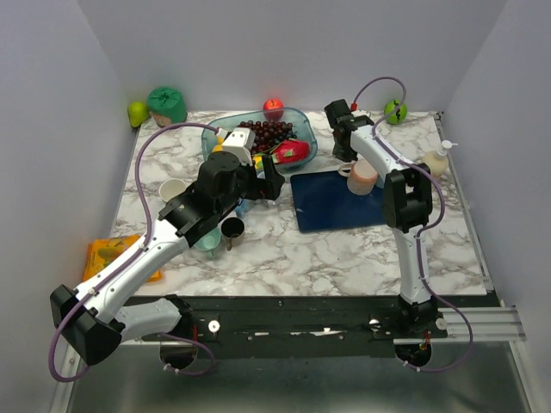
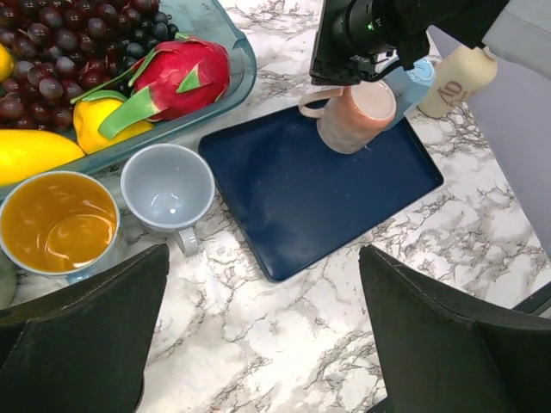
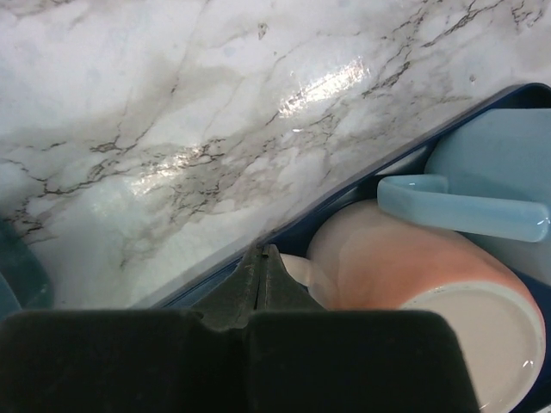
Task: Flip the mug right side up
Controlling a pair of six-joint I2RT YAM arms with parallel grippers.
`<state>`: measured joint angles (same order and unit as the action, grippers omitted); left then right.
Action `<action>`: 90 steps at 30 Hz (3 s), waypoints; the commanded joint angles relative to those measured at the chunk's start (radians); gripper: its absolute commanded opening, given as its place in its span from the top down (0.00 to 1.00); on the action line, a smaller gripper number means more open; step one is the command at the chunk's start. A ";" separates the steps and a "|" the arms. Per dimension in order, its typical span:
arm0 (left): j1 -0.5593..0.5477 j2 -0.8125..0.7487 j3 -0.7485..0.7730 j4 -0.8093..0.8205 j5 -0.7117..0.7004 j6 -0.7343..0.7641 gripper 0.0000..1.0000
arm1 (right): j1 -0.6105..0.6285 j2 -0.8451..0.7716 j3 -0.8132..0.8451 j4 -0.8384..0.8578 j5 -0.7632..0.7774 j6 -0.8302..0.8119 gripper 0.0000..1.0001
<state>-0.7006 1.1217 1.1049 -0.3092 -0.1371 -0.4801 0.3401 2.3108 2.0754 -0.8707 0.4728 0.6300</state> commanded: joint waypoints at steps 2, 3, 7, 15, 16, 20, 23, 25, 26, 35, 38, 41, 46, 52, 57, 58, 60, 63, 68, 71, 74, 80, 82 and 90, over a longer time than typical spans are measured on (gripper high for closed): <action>0.023 -0.028 -0.016 -0.010 0.051 -0.008 0.01 | -0.006 0.001 -0.032 -0.054 -0.014 -0.006 0.99; 0.026 -0.030 -0.023 -0.005 0.054 -0.008 0.01 | -0.006 -0.016 -0.058 -0.056 -0.016 -0.004 0.99; 0.038 -0.048 -0.042 -0.001 0.065 -0.012 0.01 | -0.006 -0.071 -0.129 -0.057 -0.037 0.000 0.99; 0.058 -0.082 -0.086 0.016 0.087 -0.023 0.01 | -0.004 -0.198 -0.319 -0.051 -0.071 0.017 0.99; 0.059 -0.085 -0.091 0.018 0.090 -0.025 0.01 | -0.003 -0.221 -0.351 -0.038 -0.075 0.011 0.99; 0.065 -0.105 -0.114 0.030 0.099 -0.029 0.01 | -0.001 -0.332 -0.489 0.004 -0.106 0.005 0.99; 0.067 -0.112 -0.131 0.038 0.106 -0.034 0.01 | 0.002 -0.396 -0.573 0.018 -0.135 -0.003 0.99; 0.067 -0.118 -0.139 0.041 0.108 -0.038 0.01 | 0.000 -0.451 -0.630 0.041 -0.149 -0.012 0.99; 0.069 -0.122 -0.142 0.041 0.108 -0.041 0.01 | 0.003 -0.477 -0.647 0.055 -0.167 -0.021 0.98; 0.070 -0.151 -0.162 0.032 0.094 -0.051 0.01 | 0.004 -0.648 -0.735 0.056 -0.091 0.039 0.47; 0.072 -0.151 -0.163 0.028 0.093 -0.052 0.01 | 0.004 -0.624 -0.727 0.029 -0.054 0.065 0.43; 0.072 -0.152 -0.160 0.024 0.090 -0.051 0.01 | 0.004 -0.556 -0.683 -0.022 -0.025 0.109 0.42; 0.072 -0.151 -0.154 0.015 0.085 -0.048 0.01 | 0.004 -0.476 -0.650 -0.042 0.006 0.181 0.40; 0.073 -0.151 -0.148 0.004 0.080 -0.043 0.01 | 0.002 -0.419 -0.618 -0.033 0.029 0.203 0.40; 0.075 -0.149 -0.145 -0.001 0.077 -0.040 0.01 | -0.001 -0.393 -0.595 -0.034 0.044 0.211 0.53; 0.076 -0.151 -0.143 0.001 0.076 -0.040 0.01 | -0.003 -0.389 -0.594 -0.034 0.044 0.211 0.57; 0.076 -0.151 -0.145 -0.001 0.076 -0.040 0.01 | -0.007 -0.383 -0.591 -0.034 0.041 0.209 0.65; 0.078 -0.151 -0.146 0.002 0.079 -0.045 0.01 | -0.009 -0.376 -0.592 -0.034 0.040 0.206 0.68; 0.079 -0.154 -0.152 0.002 0.080 -0.046 0.01 | -0.015 -0.376 -0.601 -0.027 0.030 0.203 0.78; 0.081 -0.157 -0.154 0.002 0.083 -0.046 0.01 | -0.013 -0.392 -0.621 0.002 0.006 0.175 0.99; 0.082 -0.160 -0.154 0.001 0.090 -0.048 0.01 | -0.013 -0.436 -0.659 0.053 -0.046 0.139 0.99; 0.082 -0.166 -0.155 0.005 0.114 -0.060 0.01 | -0.013 -0.596 -0.747 0.185 -0.206 0.076 0.99; 0.082 -0.168 -0.157 0.010 0.126 -0.064 0.01 | -0.013 -0.663 -0.773 0.226 -0.287 0.065 1.00; 0.082 -0.172 -0.168 0.032 0.208 -0.097 0.01 | -0.013 -0.830 -0.848 0.369 -0.606 0.086 1.00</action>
<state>-0.6228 0.9703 0.9512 -0.2935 -0.0086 -0.5510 0.3271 1.5612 1.2480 -0.6529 0.0757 0.7101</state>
